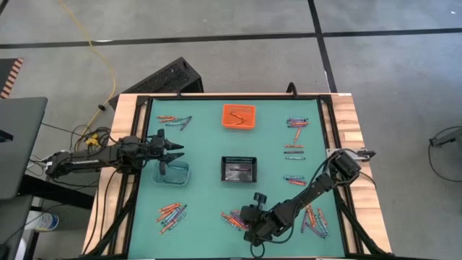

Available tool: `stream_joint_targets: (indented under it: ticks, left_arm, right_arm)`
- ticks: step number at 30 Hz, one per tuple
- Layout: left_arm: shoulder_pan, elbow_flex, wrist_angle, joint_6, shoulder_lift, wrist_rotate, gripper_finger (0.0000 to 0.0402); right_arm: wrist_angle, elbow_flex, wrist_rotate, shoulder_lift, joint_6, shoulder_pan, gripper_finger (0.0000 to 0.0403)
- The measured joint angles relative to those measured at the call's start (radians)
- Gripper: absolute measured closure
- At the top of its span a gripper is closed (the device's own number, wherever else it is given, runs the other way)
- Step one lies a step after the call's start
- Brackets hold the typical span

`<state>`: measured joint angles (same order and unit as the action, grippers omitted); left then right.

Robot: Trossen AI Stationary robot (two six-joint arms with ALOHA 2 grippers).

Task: Sort crayons
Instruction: Put the blue crayon into the light blue bin

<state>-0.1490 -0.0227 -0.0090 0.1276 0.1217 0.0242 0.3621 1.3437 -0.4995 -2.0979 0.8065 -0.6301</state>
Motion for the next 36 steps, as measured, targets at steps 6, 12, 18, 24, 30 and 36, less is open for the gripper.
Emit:
stream_joint_targets:
  ticks: [6, 12, 18, 24, 30, 36]
  left_arm:
    - [0.000, 0.000, 0.000, 0.000, 0.004, 0.000, 0.0276]
    - [0.000, 0.000, 0.000, 0.000, 0.005, 0.000, 0.0276]
    - [0.000, 0.000, 0.000, 0.000, 0.005, 0.000, 0.0276]
    - [0.000, 0.000, 0.000, 0.000, 0.005, 0.000, 0.0276]
    - [0.000, 0.000, 0.000, 0.000, 0.005, 0.000, 0.0276]
    - [0.000, 0.000, 0.000, 0.000, 0.005, 0.000, 0.0276]
  right_arm:
    - [0.001, 0.000, 0.001, 0.000, -0.019, 0.005, 0.0327]
    - [-0.005, 0.000, 0.002, 0.003, -0.051, 0.009, 0.0346]
    - [-0.005, 0.000, 0.025, 0.003, -0.055, 0.013, 0.0341]
    - [0.003, 0.000, 0.022, 0.022, -0.059, 0.018, 0.0341]
    - [0.004, -0.001, -0.027, 0.081, -0.077, 0.009, 0.0341]
    - [0.013, -0.001, -0.015, 0.115, -0.097, 0.013, 0.0341]
